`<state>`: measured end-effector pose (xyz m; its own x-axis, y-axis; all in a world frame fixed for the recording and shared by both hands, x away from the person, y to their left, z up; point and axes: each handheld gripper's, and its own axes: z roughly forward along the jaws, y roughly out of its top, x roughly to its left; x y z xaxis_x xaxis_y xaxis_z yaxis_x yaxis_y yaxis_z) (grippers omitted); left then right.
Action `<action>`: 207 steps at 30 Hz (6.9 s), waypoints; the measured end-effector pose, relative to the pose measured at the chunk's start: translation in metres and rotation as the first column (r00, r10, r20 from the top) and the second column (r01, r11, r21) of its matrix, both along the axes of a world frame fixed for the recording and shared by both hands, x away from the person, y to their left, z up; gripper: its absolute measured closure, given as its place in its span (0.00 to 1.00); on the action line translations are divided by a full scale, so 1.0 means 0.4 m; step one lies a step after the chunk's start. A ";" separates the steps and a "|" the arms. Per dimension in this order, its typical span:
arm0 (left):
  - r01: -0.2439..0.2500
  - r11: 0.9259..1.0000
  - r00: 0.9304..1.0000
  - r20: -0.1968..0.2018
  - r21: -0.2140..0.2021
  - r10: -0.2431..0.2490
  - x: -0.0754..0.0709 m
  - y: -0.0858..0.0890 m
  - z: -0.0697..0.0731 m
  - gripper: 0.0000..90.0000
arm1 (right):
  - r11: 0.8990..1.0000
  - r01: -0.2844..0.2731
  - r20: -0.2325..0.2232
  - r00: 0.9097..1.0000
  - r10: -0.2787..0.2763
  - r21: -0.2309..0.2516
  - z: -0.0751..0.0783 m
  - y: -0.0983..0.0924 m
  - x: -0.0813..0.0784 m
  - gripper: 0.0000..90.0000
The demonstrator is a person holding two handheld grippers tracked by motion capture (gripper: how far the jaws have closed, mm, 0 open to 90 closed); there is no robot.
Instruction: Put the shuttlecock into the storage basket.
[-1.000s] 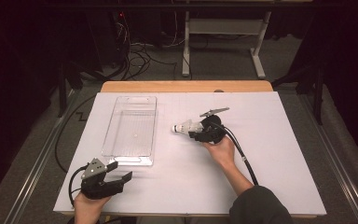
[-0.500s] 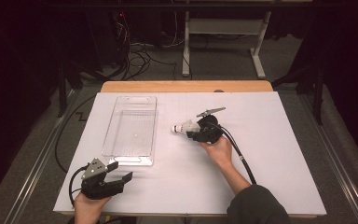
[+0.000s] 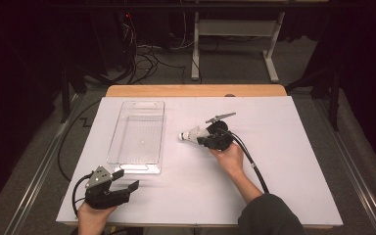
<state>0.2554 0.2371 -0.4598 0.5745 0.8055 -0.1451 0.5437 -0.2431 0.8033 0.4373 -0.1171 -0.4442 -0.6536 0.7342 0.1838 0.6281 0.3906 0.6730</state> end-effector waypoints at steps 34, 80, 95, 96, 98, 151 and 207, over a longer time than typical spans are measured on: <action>-0.009 1.000 1.000 0.003 -0.008 0.009 0.000 0.008 0.002 0.33 | 1.000 -0.008 0.014 1.000 0.007 0.010 0.045 -0.018 -0.013 0.99; -0.024 0.999 1.000 0.005 -0.024 0.024 0.000 0.026 0.006 0.33 | 0.993 -0.114 0.052 0.992 0.112 0.041 0.173 0.083 -0.018 0.99; -0.028 0.999 1.000 0.006 -0.024 0.028 -0.001 0.034 0.006 0.33 | 0.987 -0.154 0.055 0.987 0.151 0.043 0.193 0.143 -0.006 0.99; -0.029 0.999 1.000 0.007 -0.025 0.029 -0.001 0.034 0.006 0.33 | 0.987 -0.154 0.054 0.987 0.151 0.044 0.194 0.146 -0.006 1.00; -0.029 0.999 1.000 0.007 -0.026 0.030 -0.001 0.034 0.006 0.33 | 0.987 -0.153 0.050 0.987 0.151 0.044 0.195 0.152 -0.003 0.99; -0.029 0.999 1.000 0.011 -0.038 0.030 -0.006 0.045 0.009 0.33 | 0.971 -0.237 0.001 0.972 0.237 0.010 0.175 0.366 0.031 1.00; -0.024 0.999 1.000 0.018 -0.042 0.025 -0.010 0.046 0.011 0.33 | 0.946 -0.294 -0.106 0.954 0.281 -0.135 0.101 0.487 0.040 0.83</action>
<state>0.2512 0.2555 -0.4554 0.5573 0.8130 -0.1687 0.5340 -0.1954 0.8226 0.4533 0.0778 -0.4040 -0.8278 0.5402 0.1517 0.5263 0.6537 0.5438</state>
